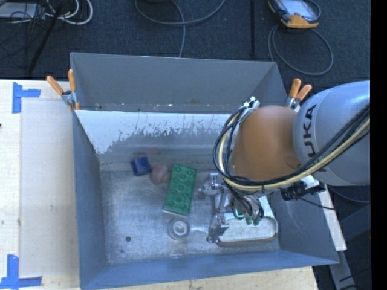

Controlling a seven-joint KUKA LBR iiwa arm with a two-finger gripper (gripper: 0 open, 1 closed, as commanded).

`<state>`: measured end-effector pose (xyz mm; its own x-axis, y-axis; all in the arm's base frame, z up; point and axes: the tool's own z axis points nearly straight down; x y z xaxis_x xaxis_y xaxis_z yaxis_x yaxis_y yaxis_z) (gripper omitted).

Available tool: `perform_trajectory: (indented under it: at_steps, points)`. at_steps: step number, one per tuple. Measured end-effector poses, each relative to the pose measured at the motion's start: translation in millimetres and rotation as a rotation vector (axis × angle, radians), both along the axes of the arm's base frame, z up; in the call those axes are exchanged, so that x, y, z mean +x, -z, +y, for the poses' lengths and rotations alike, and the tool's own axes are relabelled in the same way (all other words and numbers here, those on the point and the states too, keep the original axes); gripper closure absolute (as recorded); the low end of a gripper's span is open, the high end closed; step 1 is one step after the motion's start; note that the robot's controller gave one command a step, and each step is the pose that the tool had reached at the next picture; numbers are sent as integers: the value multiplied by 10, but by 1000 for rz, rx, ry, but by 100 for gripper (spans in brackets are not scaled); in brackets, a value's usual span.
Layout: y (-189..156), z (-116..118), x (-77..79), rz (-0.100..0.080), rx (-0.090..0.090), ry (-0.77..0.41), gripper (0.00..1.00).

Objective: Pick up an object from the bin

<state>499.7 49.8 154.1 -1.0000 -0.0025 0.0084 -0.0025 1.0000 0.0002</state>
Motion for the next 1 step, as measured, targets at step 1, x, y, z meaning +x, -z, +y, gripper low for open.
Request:
perform_trajectory:
  at_steps: [1]
  points:
    - [442,343,519,-6,0,159,0]
